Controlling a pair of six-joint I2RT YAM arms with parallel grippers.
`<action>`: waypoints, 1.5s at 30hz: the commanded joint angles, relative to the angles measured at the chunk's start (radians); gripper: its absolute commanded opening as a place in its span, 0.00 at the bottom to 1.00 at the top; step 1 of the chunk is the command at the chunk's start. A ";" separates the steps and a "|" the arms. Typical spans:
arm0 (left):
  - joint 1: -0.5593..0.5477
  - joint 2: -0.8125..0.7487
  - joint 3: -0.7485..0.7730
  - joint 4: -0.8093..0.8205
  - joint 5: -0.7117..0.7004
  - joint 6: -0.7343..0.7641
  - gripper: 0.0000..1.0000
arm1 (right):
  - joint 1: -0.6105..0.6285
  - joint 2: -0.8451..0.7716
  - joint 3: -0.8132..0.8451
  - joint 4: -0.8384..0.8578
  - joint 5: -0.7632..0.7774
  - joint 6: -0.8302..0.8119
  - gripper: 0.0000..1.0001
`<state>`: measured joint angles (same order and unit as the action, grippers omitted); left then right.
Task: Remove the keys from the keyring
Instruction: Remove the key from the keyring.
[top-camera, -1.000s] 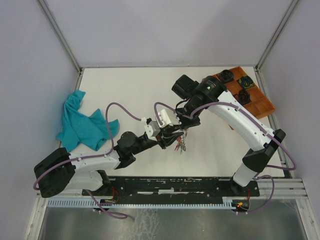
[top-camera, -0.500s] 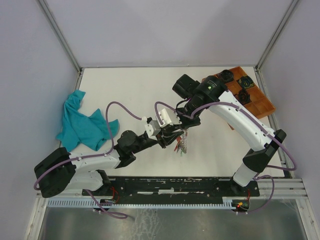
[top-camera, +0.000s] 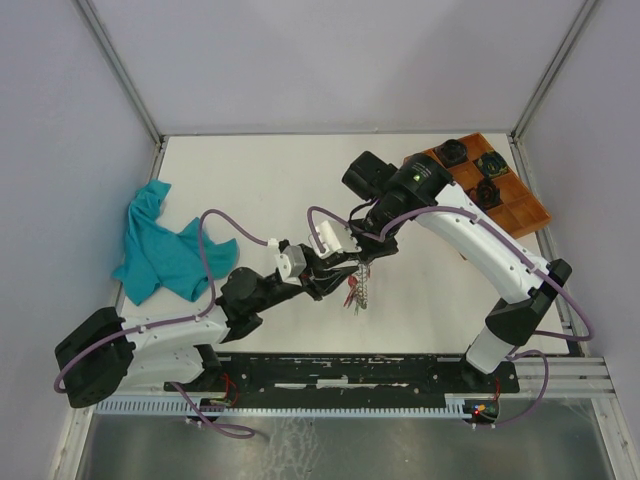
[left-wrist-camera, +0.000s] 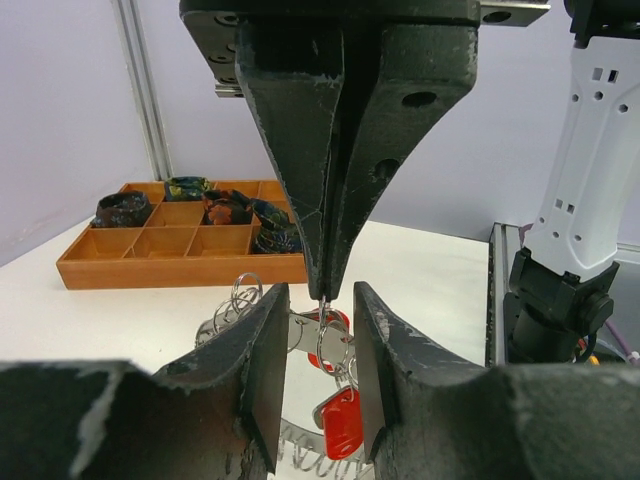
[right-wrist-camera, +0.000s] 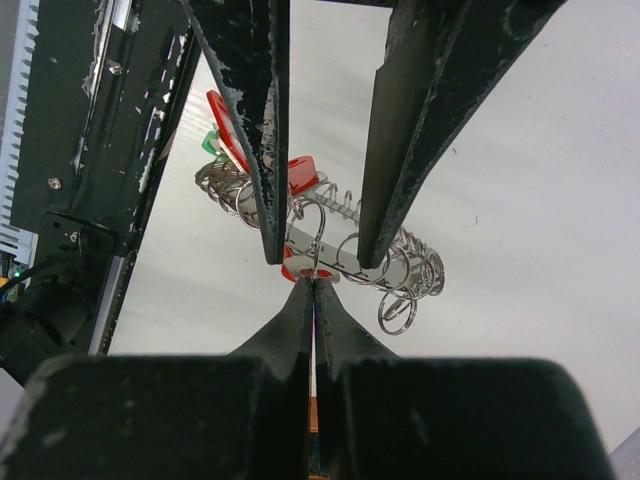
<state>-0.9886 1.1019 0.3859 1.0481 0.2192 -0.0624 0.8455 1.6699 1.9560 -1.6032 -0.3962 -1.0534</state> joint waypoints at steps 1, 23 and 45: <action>0.007 -0.020 0.005 0.006 0.010 0.000 0.39 | 0.004 -0.037 0.039 -0.155 -0.051 -0.018 0.01; 0.081 -0.071 -0.112 0.046 0.101 0.244 0.41 | 0.005 -0.043 0.059 -0.158 -0.086 -0.025 0.01; 0.034 0.059 -0.055 0.233 0.141 0.190 0.39 | 0.005 -0.041 0.057 -0.157 -0.098 -0.030 0.01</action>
<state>-0.9417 1.1587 0.2840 1.1862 0.3756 0.1436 0.8455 1.6634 1.9675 -1.6028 -0.4553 -1.0649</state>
